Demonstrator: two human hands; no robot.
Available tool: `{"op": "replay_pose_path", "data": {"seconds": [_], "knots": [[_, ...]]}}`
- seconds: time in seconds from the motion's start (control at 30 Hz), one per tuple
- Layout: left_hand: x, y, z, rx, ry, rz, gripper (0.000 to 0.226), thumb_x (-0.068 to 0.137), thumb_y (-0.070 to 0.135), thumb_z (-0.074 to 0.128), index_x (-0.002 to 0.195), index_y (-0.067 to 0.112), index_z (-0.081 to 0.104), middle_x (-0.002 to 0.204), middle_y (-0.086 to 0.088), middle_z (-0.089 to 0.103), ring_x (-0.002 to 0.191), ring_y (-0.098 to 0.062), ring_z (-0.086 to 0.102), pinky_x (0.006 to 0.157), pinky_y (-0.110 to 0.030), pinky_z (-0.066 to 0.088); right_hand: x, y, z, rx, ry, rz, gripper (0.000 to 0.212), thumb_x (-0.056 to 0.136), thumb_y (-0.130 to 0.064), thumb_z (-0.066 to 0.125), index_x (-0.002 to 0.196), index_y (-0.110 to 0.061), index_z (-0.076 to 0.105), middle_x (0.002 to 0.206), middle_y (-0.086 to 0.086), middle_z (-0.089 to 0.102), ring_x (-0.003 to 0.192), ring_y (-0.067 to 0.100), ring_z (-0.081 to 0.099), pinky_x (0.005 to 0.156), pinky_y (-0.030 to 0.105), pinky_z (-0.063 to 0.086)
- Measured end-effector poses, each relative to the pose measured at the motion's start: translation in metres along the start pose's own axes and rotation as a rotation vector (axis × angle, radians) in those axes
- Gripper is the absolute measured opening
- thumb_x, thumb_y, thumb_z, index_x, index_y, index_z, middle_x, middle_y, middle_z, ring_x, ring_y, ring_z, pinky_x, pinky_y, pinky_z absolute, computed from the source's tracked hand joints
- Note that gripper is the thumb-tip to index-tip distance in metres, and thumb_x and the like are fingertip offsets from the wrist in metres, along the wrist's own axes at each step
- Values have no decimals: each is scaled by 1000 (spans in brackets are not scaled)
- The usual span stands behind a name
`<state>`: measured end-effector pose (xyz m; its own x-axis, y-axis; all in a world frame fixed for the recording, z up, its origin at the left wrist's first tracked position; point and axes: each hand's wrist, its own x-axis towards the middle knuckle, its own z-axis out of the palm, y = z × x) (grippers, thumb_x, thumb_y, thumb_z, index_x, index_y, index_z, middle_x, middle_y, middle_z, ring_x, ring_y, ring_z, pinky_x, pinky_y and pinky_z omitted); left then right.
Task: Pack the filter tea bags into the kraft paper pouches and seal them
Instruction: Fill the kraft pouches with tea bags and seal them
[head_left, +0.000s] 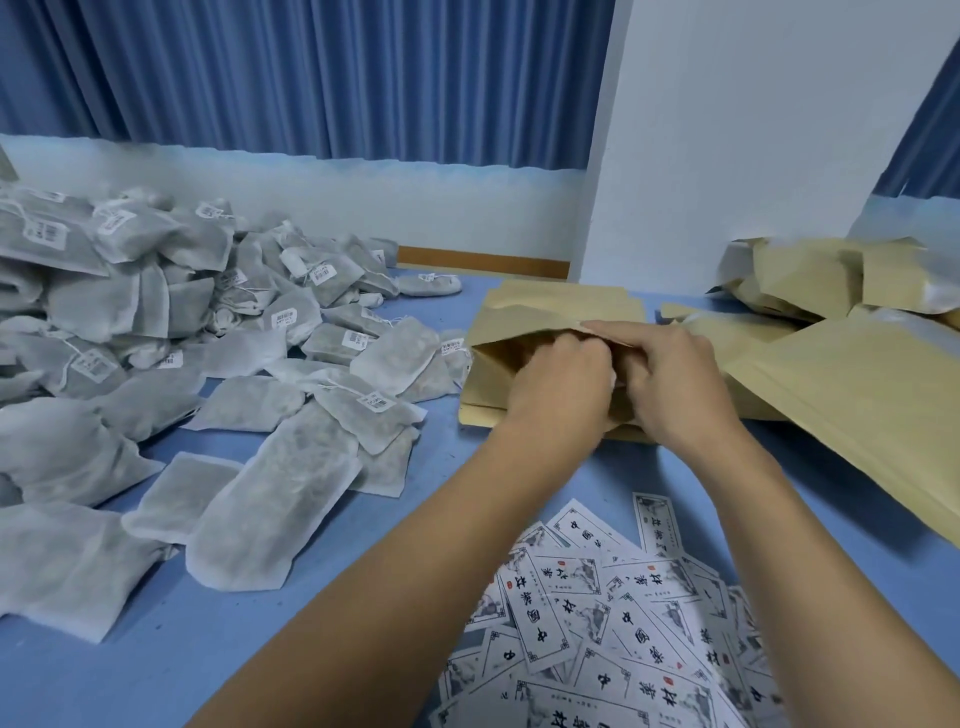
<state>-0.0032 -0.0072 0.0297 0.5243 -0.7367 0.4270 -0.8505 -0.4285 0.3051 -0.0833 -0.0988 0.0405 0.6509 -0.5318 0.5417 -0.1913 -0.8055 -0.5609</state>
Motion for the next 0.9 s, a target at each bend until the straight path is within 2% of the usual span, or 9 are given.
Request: {"op": "replay_pose_path", "data": {"seconds": [0.17,0.27,0.4,0.5,0.6,0.7,0.73,0.8,0.9], "knots": [[44,-25,19,-70,-62,-148,32,106,31,39,131,17,52,138,-6,52,132,-26,46,109,-29,29,-3,-7,1,17,11,-34,59,85,11,43,114,-27,76,118,-2,73,90,-1,59,86,-2,37],[39,-20,31,-35,-114,-142,43,103,34,42,144,23,43,152,-5,41,141,-27,37,117,-36,25,-3,-5,6,-46,47,-36,62,81,10,40,115,-26,76,120,3,73,106,23,66,102,24,46],[1,-31,26,-193,70,75,36,85,12,46,114,19,65,109,-11,69,99,-36,63,79,-43,54,-2,4,10,-94,109,-6,60,81,7,40,115,-29,75,110,8,75,99,31,66,94,28,49],[-26,-51,10,-248,597,302,21,73,-2,47,74,6,66,73,-9,63,67,-32,58,60,-45,49,-6,2,14,-84,116,8,58,82,7,41,115,-27,75,102,-5,77,94,14,67,90,19,48],[-31,-74,-2,-22,823,-68,20,72,3,55,81,15,69,106,-7,66,97,-31,61,91,-55,44,-12,-4,15,55,90,-56,55,79,13,39,102,-20,77,77,-44,63,81,-25,57,78,-7,31],[-38,-103,2,156,449,-678,47,79,17,60,125,27,56,153,-17,35,147,-36,25,115,-63,15,-12,-5,15,80,78,-29,55,82,16,40,103,-19,77,74,-49,57,80,-29,54,79,-9,29],[-42,-111,6,151,307,-792,52,81,17,62,131,26,50,155,-20,28,149,-40,16,118,-61,11,-12,-4,15,76,78,-13,55,83,16,40,106,-18,77,73,-51,56,79,-31,53,78,-9,29],[-49,-124,12,123,136,-834,45,82,12,64,125,23,56,140,-18,45,138,-39,32,117,-49,20,-12,-4,15,68,73,4,56,83,18,41,109,-16,76,69,-54,52,78,-35,49,76,-11,28],[-48,-128,9,-242,310,-709,47,82,-4,52,121,19,63,116,-11,68,111,-32,60,93,-36,46,-12,-2,14,46,68,15,56,82,19,41,111,-15,76,63,-54,49,75,-38,45,73,-12,26]]}}
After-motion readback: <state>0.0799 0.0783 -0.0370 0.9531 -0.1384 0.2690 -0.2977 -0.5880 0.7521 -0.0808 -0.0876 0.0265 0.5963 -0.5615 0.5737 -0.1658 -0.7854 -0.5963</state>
